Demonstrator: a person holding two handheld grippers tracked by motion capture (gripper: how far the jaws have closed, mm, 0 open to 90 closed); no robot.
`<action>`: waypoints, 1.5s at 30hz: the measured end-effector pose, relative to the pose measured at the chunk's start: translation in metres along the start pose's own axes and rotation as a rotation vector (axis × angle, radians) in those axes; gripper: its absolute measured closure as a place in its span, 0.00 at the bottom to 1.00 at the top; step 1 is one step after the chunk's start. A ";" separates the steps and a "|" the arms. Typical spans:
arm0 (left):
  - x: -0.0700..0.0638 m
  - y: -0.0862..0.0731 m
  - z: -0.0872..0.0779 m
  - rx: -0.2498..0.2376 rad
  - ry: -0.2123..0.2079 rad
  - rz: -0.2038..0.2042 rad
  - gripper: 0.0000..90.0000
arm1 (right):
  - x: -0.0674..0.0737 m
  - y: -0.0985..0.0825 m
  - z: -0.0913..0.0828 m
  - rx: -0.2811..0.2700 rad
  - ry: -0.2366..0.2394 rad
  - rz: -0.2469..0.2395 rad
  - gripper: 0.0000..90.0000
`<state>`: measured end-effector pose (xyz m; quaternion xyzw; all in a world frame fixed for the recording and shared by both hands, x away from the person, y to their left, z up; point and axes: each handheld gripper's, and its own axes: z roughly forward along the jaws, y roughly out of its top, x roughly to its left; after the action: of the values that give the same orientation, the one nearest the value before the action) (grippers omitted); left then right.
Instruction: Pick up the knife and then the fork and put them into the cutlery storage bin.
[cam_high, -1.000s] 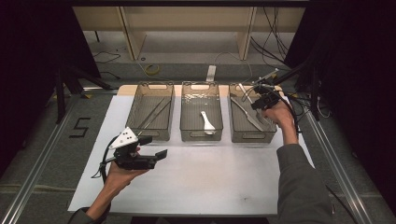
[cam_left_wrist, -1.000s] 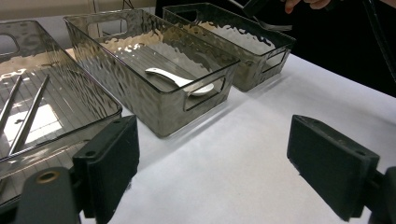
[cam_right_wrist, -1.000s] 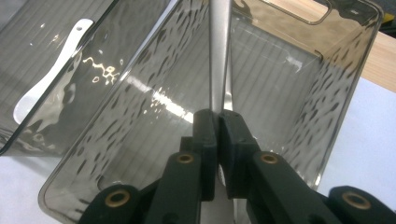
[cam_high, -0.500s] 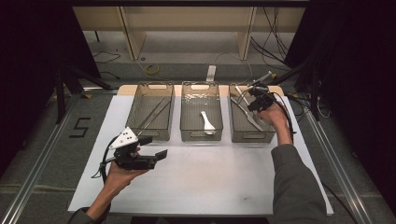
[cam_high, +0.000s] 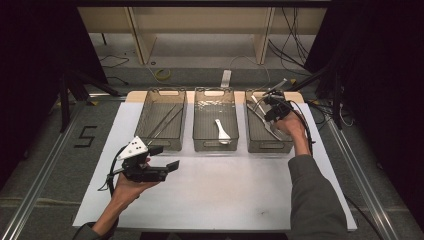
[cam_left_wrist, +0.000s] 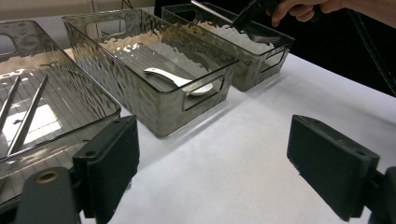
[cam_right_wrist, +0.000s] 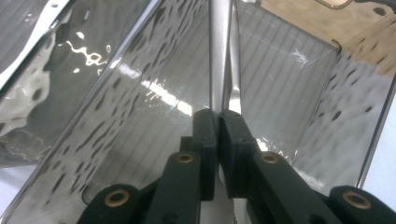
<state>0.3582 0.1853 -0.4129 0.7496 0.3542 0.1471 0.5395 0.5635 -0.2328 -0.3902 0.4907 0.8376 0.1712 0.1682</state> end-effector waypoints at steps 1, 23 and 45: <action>0.000 0.000 0.000 0.000 0.000 -0.001 0.18 | 0.000 0.000 0.002 0.000 -0.004 -0.004 0.95; 0.000 0.000 0.000 0.001 0.000 -0.003 0.18 | 0.013 -0.012 -0.018 -0.086 0.117 -0.013 0.52; 0.000 0.000 0.003 0.013 -0.003 -0.008 0.18 | 0.060 -0.102 -0.067 -0.483 0.291 0.029 0.36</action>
<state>0.3603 0.1830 -0.4140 0.7518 0.3575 0.1414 0.5357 0.4280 -0.2350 -0.3836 0.4187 0.7807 0.4369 0.1560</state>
